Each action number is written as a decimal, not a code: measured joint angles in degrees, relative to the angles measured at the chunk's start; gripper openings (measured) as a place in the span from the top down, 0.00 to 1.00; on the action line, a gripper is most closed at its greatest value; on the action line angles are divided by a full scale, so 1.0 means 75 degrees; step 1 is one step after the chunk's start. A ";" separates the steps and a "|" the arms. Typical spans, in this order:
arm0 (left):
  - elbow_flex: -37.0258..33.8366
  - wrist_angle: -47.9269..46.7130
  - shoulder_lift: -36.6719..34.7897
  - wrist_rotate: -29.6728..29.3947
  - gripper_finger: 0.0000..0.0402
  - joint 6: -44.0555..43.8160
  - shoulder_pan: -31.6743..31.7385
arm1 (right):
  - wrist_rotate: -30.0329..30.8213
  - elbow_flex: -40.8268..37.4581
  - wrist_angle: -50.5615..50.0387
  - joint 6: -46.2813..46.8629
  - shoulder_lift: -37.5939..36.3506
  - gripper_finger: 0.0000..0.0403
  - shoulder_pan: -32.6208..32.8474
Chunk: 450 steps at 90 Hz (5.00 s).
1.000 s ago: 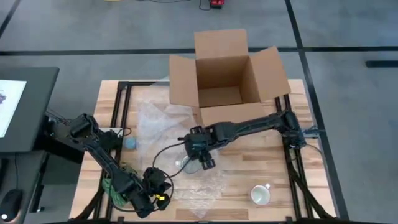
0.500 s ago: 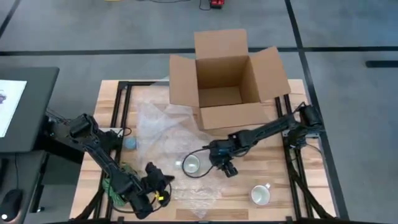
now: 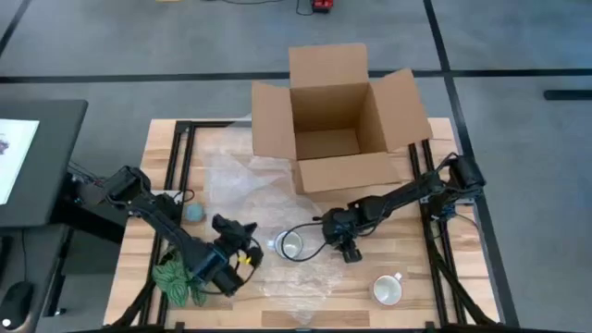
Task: Wrap mug
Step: Wrap the white blue mug with bubble wrap
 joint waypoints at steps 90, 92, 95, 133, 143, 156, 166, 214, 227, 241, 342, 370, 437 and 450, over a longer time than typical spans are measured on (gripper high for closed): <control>-0.1351 0.0438 -0.0171 0.3677 0.49 0.7209 0.1921 | 0.0323 -0.0067 0.0441 0.0099 -0.0495 0.67 0.0208; -0.1380 0.0433 -0.0015 0.3690 0.49 0.7268 0.1937 | 0.0326 -0.0064 0.0441 0.0099 -0.0496 0.67 0.0208; -0.1395 0.0368 0.0235 0.3713 0.49 0.7320 0.1961 | 0.0329 -0.0061 0.0452 0.0096 -0.0496 0.67 0.0208; -0.0625 -0.3003 0.2656 0.3568 0.53 0.3756 0.2168 | 0.0341 -0.0052 0.0504 0.0076 -0.0498 0.67 0.0205; -0.0562 -0.3066 0.2635 0.3565 0.68 0.3029 0.2146 | 0.0341 -0.0050 0.0511 0.0078 -0.0504 0.67 0.0205; -0.0442 -0.3075 0.2581 0.3612 0.94 0.2412 0.2064 | 0.0340 -0.0050 0.0508 0.0078 -0.0504 0.67 0.0208; -0.0270 -0.3083 0.2581 0.3489 0.98 0.1993 0.1952 | 0.0340 -0.0050 0.0508 0.0078 -0.0507 0.67 0.0208; 0.0723 -0.3966 0.2246 0.1751 1.00 0.0480 0.1452 | 0.0338 -0.0047 0.0614 0.0078 -0.0510 0.67 0.0208; 0.1011 -0.3935 0.2111 0.1341 1.00 0.1027 0.1387 | 0.0337 -0.0047 0.0713 0.0080 -0.0510 0.67 0.0208; 0.1320 -0.3930 0.1905 0.1577 1.00 0.2194 0.1376 | 0.0335 -0.0047 0.0725 0.0081 -0.0510 0.67 0.0208; 0.1606 -0.2973 0.1328 0.4552 0.75 0.5876 0.3661 | 0.0332 -0.0044 0.1156 0.0078 -0.0513 0.67 0.0208; 0.0930 -0.2790 0.1357 0.5428 0.60 0.6759 0.4681 | 0.0329 -0.0044 0.1149 0.0080 -0.0512 0.67 0.0208; 0.0132 -0.3075 0.1363 0.5882 0.44 0.5971 0.4653 | 0.0329 -0.0044 0.1086 -0.0099 -0.0513 0.67 0.0185; 0.0124 -0.3084 0.1394 0.5739 0.53 0.5727 0.4649 | 0.0328 -0.0044 0.1089 -0.0110 -0.0513 0.67 0.0185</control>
